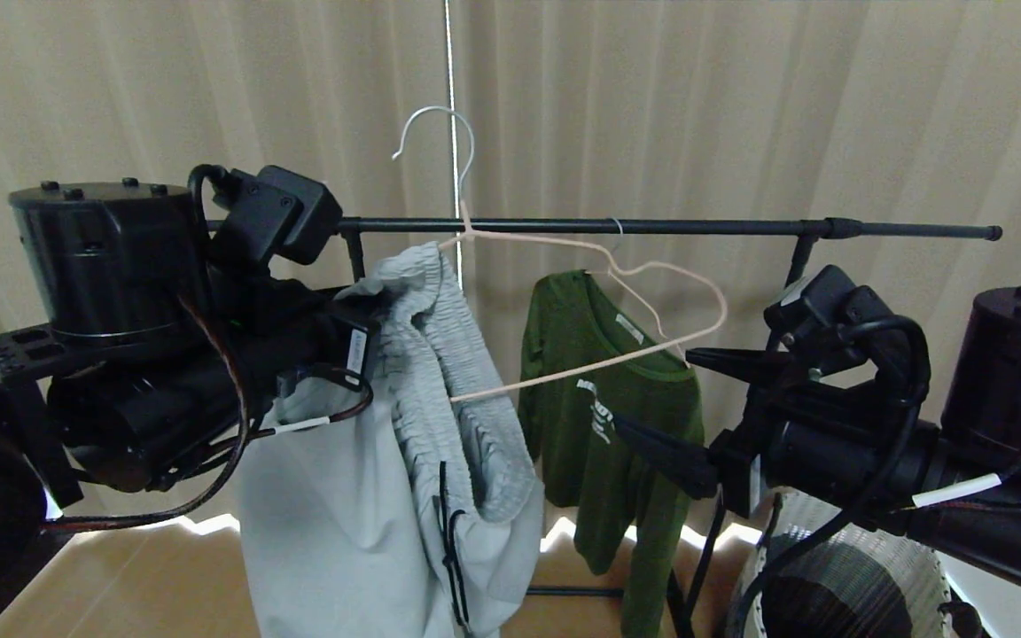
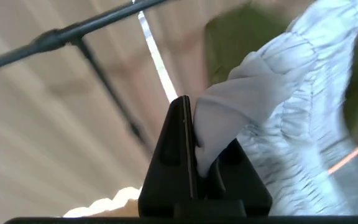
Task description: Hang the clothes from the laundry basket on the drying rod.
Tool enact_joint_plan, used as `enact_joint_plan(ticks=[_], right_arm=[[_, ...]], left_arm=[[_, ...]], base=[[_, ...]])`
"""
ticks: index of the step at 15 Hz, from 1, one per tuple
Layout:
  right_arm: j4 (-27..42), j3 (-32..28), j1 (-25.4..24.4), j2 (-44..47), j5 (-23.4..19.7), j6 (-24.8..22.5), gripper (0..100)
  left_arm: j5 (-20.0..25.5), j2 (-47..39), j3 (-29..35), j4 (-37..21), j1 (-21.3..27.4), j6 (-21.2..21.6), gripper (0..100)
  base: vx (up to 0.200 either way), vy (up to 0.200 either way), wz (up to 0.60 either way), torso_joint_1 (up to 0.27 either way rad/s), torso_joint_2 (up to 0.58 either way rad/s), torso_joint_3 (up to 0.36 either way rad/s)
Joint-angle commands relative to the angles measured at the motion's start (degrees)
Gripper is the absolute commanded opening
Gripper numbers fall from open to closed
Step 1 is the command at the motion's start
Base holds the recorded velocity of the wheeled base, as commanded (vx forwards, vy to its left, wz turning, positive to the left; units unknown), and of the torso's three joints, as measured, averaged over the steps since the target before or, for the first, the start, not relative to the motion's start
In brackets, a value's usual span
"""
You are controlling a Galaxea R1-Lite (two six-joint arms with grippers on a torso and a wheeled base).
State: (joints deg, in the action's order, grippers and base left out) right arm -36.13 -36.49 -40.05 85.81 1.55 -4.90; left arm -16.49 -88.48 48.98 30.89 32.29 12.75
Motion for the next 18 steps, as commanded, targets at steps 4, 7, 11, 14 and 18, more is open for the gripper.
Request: enact_joint_plan(ticks=[4, 7, 11, 14, 18], right_arm=[[-0.61, -0.95, -1.09, 4.45, 0.03, 0.15, 100], [-5.88, -0.87, -1.17, 8.15, 0.03, -0.02, 100], [-7.20, -0.60, -3.64, 10.08, 0.21, 0.07, 100], [-7.20, -0.25, -3.81, 11.49, 0.47, 0.07, 100], [-8.87, 4.41, -3.55, 8.85, 0.74, 0.15, 0]], left_arm=[[0.15, -0.55, 3.49, 0.57, 4.62, -3.35, 0], [0.06, -0.55, 4.98, 0.57, 6.20, -3.52, 0], [0.06, -0.55, 5.16, 0.66, 7.35, -3.52, 0], [0.15, 0.24, 5.33, 0.75, 8.31, -3.35, 0], [0.15, 1.20, 5.07, 0.66, 7.17, -3.00, 0]], base=[[0.000, 0.000, 0.00, 0.000, 0.00, 0.000], [0.000, 0.000, 0.00, 0.000, 0.00, 0.000], [0.000, 0.000, 0.00, 0.000, 0.00, 0.000], [0.000, 0.000, 0.00, 0.000, 0.00, 0.000], [0.000, 0.000, 0.00, 0.000, 0.00, 0.000]])
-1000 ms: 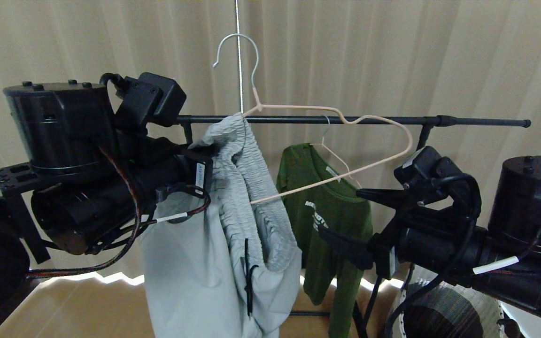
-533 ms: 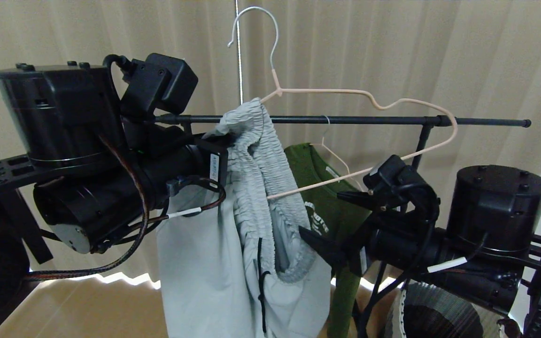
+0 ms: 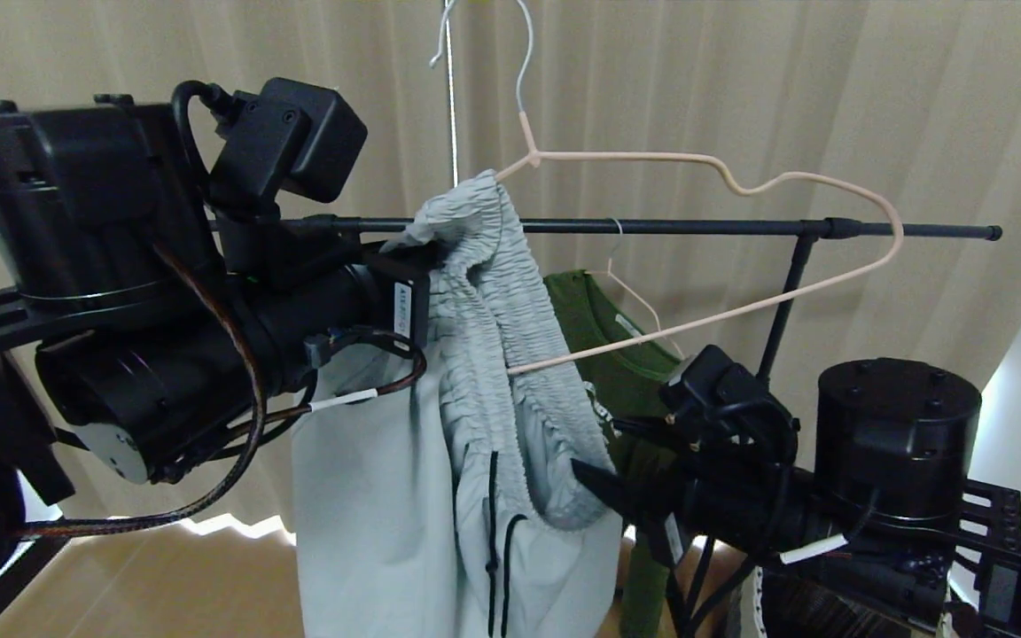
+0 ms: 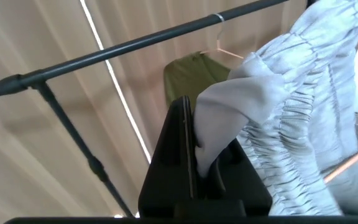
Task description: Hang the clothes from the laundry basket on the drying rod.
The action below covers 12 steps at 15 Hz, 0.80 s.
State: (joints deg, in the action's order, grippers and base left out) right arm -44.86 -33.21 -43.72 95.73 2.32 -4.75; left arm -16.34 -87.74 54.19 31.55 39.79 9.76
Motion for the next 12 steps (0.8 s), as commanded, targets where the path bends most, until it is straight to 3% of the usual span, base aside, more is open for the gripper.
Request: enact_joint_plan(ticks=[1, 5, 8, 10, 12], right_arm=[[-1.11, 1.74, 0.21, -1.51, 0.14, -0.08, 0], [-2.25, 2.71, 5.92, -4.94, 0.67, -0.34, 0], [-1.63, -0.37, 16.21, -6.08, 0.67, -0.69, 0], [-1.19, -3.09, 21.39, -5.64, 0.23, -0.78, 0], [0.65, -5.29, 24.91, -5.64, -0.03, -0.69, 0]], left_arm=[[-0.01, 0.37, -0.22, 0.00, -0.68, 0.08, 0], [-0.01, 0.11, -0.84, 0.09, -3.32, 3.77, 0], [0.08, 0.46, -3.74, 2.20, -4.46, 8.08, 0], [0.08, 0.02, -6.46, 6.16, -5.95, 12.65, 0], [0.34, -0.42, -10.77, 10.90, -9.56, 20.47, 0]], base=[[0.000, 0.000, 0.00, 0.000, 0.00, 0.000], [0.000, 0.000, 0.00, 0.000, 0.00, 0.000], [0.000, 0.000, 0.00, 0.000, 0.00, 0.000], [0.000, 0.000, 0.00, 0.000, 0.00, 0.000], [0.000, 0.000, 0.00, 0.000, 0.00, 0.000]])
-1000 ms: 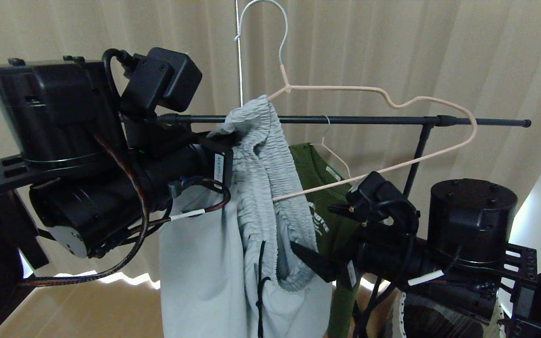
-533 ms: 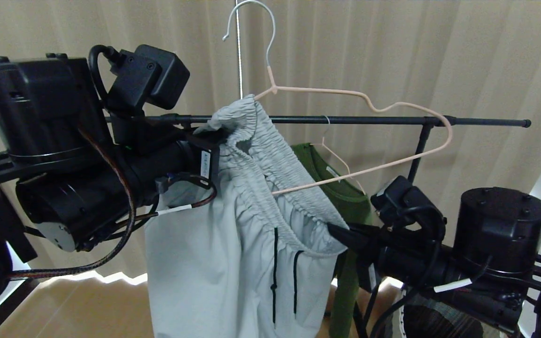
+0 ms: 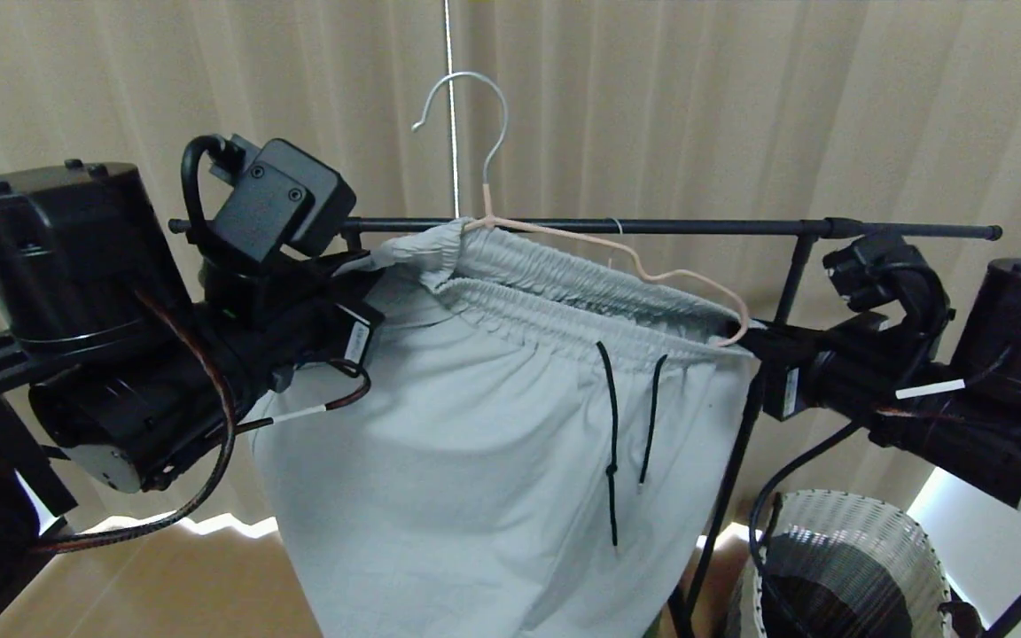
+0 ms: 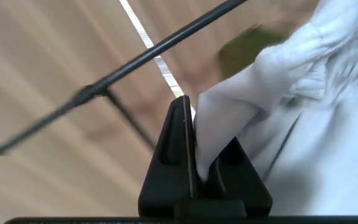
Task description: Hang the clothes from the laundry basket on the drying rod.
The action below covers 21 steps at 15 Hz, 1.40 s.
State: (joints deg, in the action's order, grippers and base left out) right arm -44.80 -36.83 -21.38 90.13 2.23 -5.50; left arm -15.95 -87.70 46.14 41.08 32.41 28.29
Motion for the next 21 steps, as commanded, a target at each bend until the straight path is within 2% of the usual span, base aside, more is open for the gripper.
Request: enact_joint_plan(ticks=[1, 3, 5, 7, 8, 9, 10, 11, 13, 16, 18, 21], right_arm=[[1.56, -2.20, 3.10, -0.13, 0.05, 0.05, 0], [1.56, -2.37, 3.19, -0.13, 0.05, 0.05, 0], [1.82, -2.37, 2.75, -0.30, 0.05, 0.05, 0], [4.46, -1.93, -0.33, -1.09, -0.03, 0.05, 0], [4.46, -1.93, -0.33, -1.09, -0.03, 0.05, 0], [7.62, -2.28, -5.25, -2.59, -0.03, 0.05, 0], [8.50, -2.28, -7.27, -2.94, -0.03, 0.05, 0], [9.73, -1.93, -9.47, -3.11, -0.03, -0.04, 100], [11.58, -0.97, -13.77, -2.76, 0.05, 0.05, 100], [11.31, -1.49, -15.71, -2.50, 0.14, -0.21, 100], [11.05, -2.72, -15.97, -2.23, 0.14, -3.20, 100], [10.61, -6.15, -15.88, -0.13, 0.23, -7.60, 100]], left_arm=[[-0.05, -0.98, -4.66, 4.62, -3.76, 4.93, 0], [0.04, -2.30, -8.08, 10.77, -5.26, 9.50, 0], [-0.14, -3.62, -9.84, 14.55, -6.05, 12.22, 0], [-0.75, -4.23, -9.40, 15.08, -5.96, 12.40, 0], [-0.75, -4.23, -9.40, 15.08, -5.96, 12.40, 0], [-2.51, -4.94, -8.79, 15.08, -5.87, 11.70, 0], [-2.86, -5.03, -8.70, 15.08, -5.87, 10.99, 0], [-2.95, -5.29, -8.61, 14.99, -5.78, 9.85, 0], [-2.95, -5.90, -8.52, 14.99, -5.52, 6.16, 0], [-2.95, -6.17, -8.52, 14.99, -4.99, 3.08, 0], [-2.95, -6.17, -8.70, 14.90, -3.06, 0.01, 0], [-2.69, -6.34, -8.88, 14.90, -1.39, -1.22, 0]], base=[[0.000, 0.000, 0.00, 0.000, 0.00, 0.000], [0.000, 0.000, 0.00, 0.000, 0.00, 0.000], [0.000, 0.000, 0.00, 0.000, 0.00, 0.000], [0.000, 0.000, 0.00, 0.000, 0.00, 0.000], [0.000, 0.000, 0.00, 0.000, 0.00, 0.000], [0.000, 0.000, 0.00, 0.000, 0.00, 0.000], [0.000, 0.000, 0.00, 0.000, 0.00, 0.000], [0.000, 0.000, 0.00, 0.000, 0.00, 0.000], [0.000, 0.000, 0.00, 0.000, 0.00, 0.000], [0.000, 0.000, 0.00, 0.000, 0.00, 0.000], [0.000, 0.000, 0.00, 0.000, 0.00, 0.000], [0.000, 0.000, 0.00, 0.000, 0.00, 0.000]])
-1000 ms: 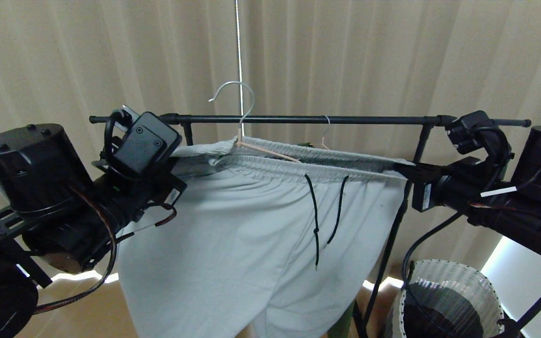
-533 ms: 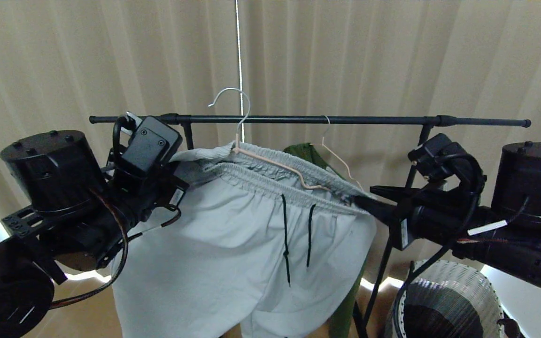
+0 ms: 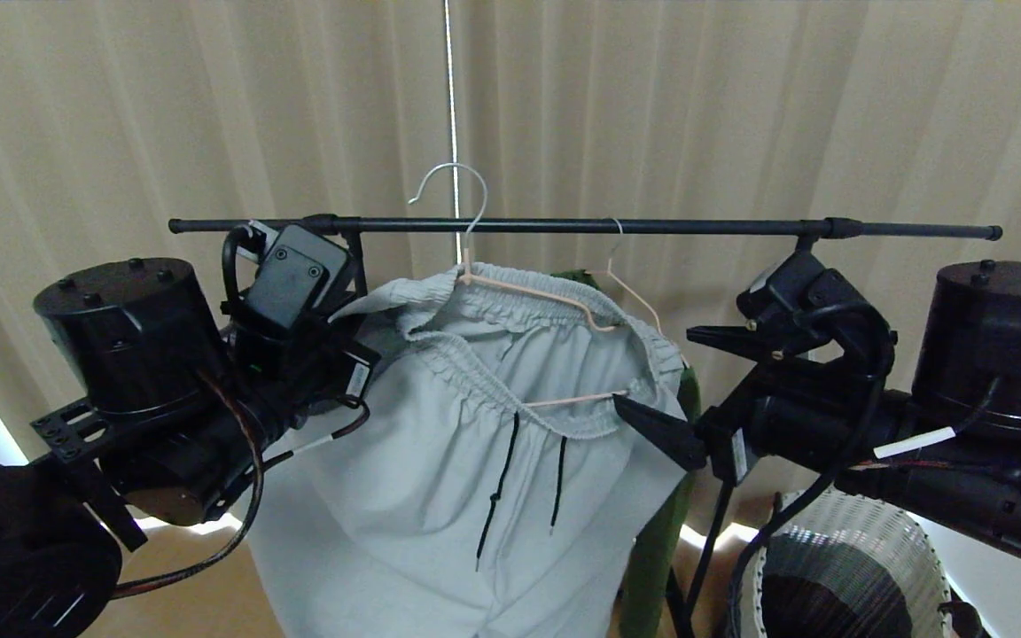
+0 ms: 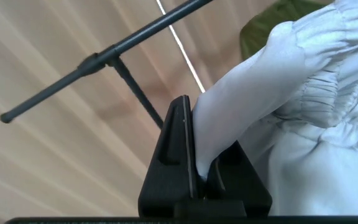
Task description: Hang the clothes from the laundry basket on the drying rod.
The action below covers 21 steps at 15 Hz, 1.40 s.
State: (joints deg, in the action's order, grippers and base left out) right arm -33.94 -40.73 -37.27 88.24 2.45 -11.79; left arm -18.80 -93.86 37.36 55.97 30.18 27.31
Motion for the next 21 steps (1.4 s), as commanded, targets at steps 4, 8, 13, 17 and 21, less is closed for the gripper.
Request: enact_joint_plan(ticks=[4, 8, 13, 17, 21], right_arm=[[-0.16, -7.35, 0.53, 5.28, 0.10, -6.23, 100], [-0.16, -9.37, 0.62, 7.83, 0.19, -9.66, 100], [-0.16, -9.19, 0.70, 7.74, 0.19, -9.74, 100], [-0.16, -8.75, 0.62, 7.48, 0.19, -9.66, 0], [-0.16, -8.58, 0.70, 6.95, 0.19, -9.66, 0]], left_arm=[[0.60, 0.08, -1.42, 0.20, 3.39, -0.68, 0], [0.69, 0.08, -1.68, 0.55, 6.03, -0.32, 0], [0.78, 0.08, -1.77, 0.99, 7.87, -0.15, 0], [0.78, 0.25, -1.59, 0.99, 9.10, 0.11, 0], [0.69, 0.08, -1.33, 0.99, 9.10, -0.06, 0]], base=[[0.000, 0.000, 0.00, 0.000, 0.00, 0.000], [0.000, 0.000, 0.00, 0.000, 0.00, 0.000], [0.000, 0.000, 0.00, 0.000, 0.00, 0.000], [0.000, 0.000, 0.00, 0.000, 0.00, 0.000], [0.000, 0.000, 0.00, 0.000, 0.00, 0.000]])
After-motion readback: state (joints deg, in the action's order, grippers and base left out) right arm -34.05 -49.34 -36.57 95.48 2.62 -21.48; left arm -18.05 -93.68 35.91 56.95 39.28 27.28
